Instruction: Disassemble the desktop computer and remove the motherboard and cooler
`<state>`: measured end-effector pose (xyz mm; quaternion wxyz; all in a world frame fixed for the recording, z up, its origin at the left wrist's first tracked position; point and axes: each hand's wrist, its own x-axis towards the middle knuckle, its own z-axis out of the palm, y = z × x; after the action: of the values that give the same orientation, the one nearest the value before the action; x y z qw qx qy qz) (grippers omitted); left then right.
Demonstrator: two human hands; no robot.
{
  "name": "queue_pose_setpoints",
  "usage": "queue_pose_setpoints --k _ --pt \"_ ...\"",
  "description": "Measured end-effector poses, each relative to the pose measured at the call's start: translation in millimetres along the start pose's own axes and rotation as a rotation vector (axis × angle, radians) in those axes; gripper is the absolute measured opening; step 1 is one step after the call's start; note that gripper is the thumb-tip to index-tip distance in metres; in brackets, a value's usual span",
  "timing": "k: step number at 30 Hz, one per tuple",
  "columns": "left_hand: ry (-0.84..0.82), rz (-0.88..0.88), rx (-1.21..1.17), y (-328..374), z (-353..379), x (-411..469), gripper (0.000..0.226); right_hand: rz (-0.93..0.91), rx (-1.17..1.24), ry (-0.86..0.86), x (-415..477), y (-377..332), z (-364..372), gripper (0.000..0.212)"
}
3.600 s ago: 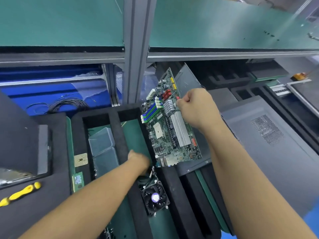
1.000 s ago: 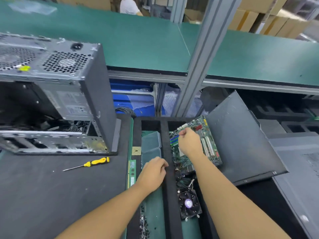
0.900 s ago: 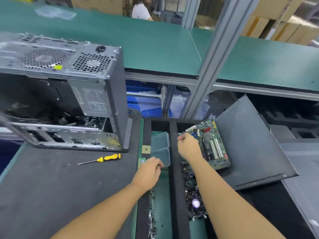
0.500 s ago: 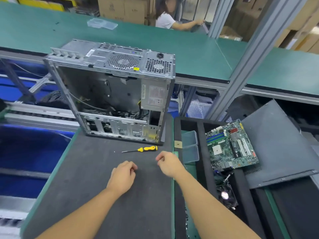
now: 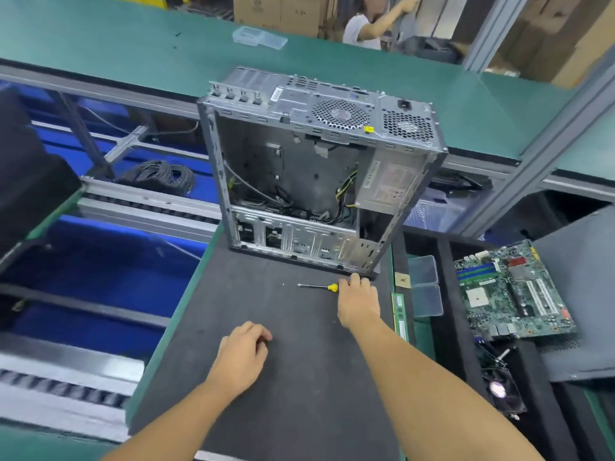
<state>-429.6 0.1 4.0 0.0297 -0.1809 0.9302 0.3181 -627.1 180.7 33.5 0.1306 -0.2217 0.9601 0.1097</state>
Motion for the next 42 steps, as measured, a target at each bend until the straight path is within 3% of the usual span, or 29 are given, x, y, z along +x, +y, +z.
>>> queue_pose_setpoints --k 3,5,9,12,14,17,20,24,28,32,34,36,42 --pt "-0.015 -0.006 -0.041 -2 -3 3 0.02 -0.001 -0.097 0.046 -2 -4 7 0.048" --pt "-0.027 -0.028 -0.077 -4 -5 2 0.019 -0.001 -0.036 0.066 -11 -13 13 0.036" --pt "-0.011 -0.269 -0.501 -5 -11 -5 0.01 -0.068 0.603 -0.107 -45 -64 10 0.02" --pt "0.026 -0.398 -0.848 -12 -20 -17 0.011 -0.2 0.864 -0.268 -75 -124 4 0.011" --pt "0.108 -0.402 -0.91 -28 -31 -31 0.008 -0.257 0.917 -0.336 -91 -163 0 0.003" --pt "0.198 -0.432 -0.95 -68 -52 -65 0.007 -0.333 0.92 -0.432 -111 -214 -3 0.015" --pt "0.17 -0.489 -1.035 -114 -73 -115 0.005 -0.437 0.902 -0.576 -133 -263 -4 0.014" --pt "0.171 -0.619 -1.187 -168 -83 -184 0.02 -0.573 0.846 -0.717 -167 -329 4 0.012" --pt "0.284 -0.862 -1.05 -198 -78 -233 0.017 -0.572 0.641 -0.791 -200 -384 28 0.014" --pt "0.285 -0.986 -0.902 -216 -63 -252 0.013 -0.564 0.431 -0.729 -223 -416 60 0.023" --pt "0.272 -1.052 -0.705 -220 -56 -254 0.014 -0.573 0.375 -0.698 -230 -427 71 0.012" --pt "0.26 -1.139 -0.528 -220 -54 -254 0.022 -0.608 0.367 -0.709 -235 -434 82 0.023" --pt "0.088 -1.157 -0.221 -220 -51 -252 0.029 -0.725 0.295 -0.844 -238 -426 85 0.023"
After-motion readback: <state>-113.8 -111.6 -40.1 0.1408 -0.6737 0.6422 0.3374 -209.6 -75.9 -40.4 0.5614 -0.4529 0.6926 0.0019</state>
